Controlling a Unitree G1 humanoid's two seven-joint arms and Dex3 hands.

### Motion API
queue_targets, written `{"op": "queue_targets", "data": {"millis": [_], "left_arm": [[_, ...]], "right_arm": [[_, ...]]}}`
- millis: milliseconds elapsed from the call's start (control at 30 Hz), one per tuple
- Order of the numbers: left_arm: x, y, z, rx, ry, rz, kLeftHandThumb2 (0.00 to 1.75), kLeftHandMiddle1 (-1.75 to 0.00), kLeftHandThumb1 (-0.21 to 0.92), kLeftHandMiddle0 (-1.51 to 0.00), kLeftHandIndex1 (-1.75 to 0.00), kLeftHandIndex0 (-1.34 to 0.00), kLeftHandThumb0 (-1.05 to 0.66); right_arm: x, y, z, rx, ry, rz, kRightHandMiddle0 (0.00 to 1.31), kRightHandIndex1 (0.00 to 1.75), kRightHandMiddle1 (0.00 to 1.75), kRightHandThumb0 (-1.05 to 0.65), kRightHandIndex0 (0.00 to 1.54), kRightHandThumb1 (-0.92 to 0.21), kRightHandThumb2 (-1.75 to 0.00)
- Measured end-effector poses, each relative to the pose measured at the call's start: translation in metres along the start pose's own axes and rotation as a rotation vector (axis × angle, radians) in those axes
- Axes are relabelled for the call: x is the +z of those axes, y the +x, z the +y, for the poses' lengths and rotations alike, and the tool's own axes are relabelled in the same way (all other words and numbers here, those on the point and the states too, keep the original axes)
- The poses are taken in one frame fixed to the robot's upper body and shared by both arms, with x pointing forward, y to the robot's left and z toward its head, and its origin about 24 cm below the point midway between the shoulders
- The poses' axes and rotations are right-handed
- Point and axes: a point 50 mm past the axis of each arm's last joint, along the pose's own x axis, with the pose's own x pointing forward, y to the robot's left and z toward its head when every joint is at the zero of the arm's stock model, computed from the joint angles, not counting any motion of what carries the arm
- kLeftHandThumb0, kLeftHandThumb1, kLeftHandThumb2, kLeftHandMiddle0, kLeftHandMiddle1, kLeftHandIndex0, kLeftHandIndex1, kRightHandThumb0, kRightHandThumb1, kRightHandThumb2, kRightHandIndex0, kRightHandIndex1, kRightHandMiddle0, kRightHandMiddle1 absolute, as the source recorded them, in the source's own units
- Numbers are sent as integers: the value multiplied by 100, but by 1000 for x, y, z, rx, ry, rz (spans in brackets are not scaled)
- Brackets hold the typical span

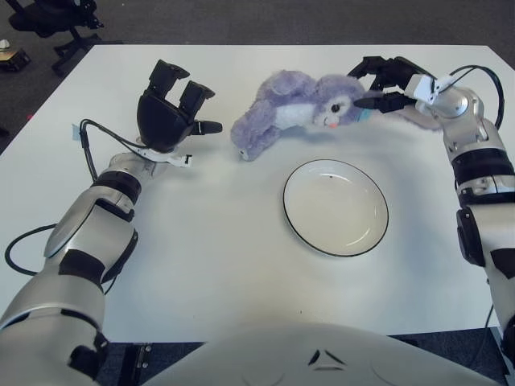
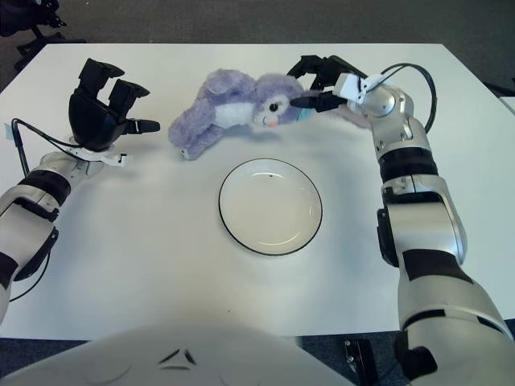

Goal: Put the doll into the plate.

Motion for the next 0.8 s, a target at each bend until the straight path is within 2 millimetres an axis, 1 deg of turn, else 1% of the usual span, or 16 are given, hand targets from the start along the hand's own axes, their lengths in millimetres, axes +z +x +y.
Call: {"op": "queue_targets", "data": {"millis": [67, 167, 233, 300, 333, 400, 433, 500, 600, 633, 800], "left_arm": [[0, 0, 0, -2, -1, -2, 42, -150, 92, -26, -166, -26, 0], [1, 0, 0, -5, -3, -5, 42, -150, 92, -26, -165, -27, 0], [1, -1, -1, -6, -4, -7, 42, -151, 92, -26, -165, -27, 0], [2, -1, -1, -7, -6, -8, 42, -151, 92, -26, -164, -27, 0], [2, -1, -1, -8, -6, -9, 42, -151, 92, -26, -164, -27, 0], [2, -1, -1, -9, -8, -10, 42, -151, 92, -26, -164, -27, 0], [2, -1, -1, -9, -8, -11, 42, -151, 92, -26, -164, -27, 0], [2, -1, -1, -10, -8, -10, 42, -151, 92, -26, -164, -27, 0], [2, -1, -1, -11, -8, -11, 42, -152, 92, -26, -163, -27, 0], [2, -1, -1, -12, -8, -11, 42, -152, 92, -26, -163, -27, 0], [3, -1, -2, -13, -10, -13, 42, -152, 92, -26, -162, -27, 0]], "right_arm": [[0, -1, -2, 69, -10, 4, 53, 74, 45, -52, 71, -92, -33], [2, -2, -6, 136, -6, 2, 54, 74, 45, -53, 73, -92, -33], [4, -2, -8, 160, 11, -8, 54, 73, 44, -56, 74, -92, -45], [5, -2, -10, 202, 43, -27, 53, 70, 43, -59, 77, -92, -65], [5, -2, -11, 225, 57, -38, 53, 68, 42, -60, 78, -92, -73], [5, -3, -12, 263, 79, -58, 52, 67, 41, -61, 79, -92, -79], [4, -3, -12, 273, 84, -64, 51, 64, 39, -61, 80, -92, -82], [2, -3, -12, 323, 155, -72, 49, 49, 28, -63, 86, -92, -91], [-2, -4, -10, 399, 256, -78, 47, 32, 16, -63, 92, -92, -94], [-3, -4, -10, 414, 278, -81, 47, 28, 14, -63, 93, -92, -94], [-4, -4, -8, 435, 302, -89, 45, 24, 10, -64, 97, -92, -95]]}}
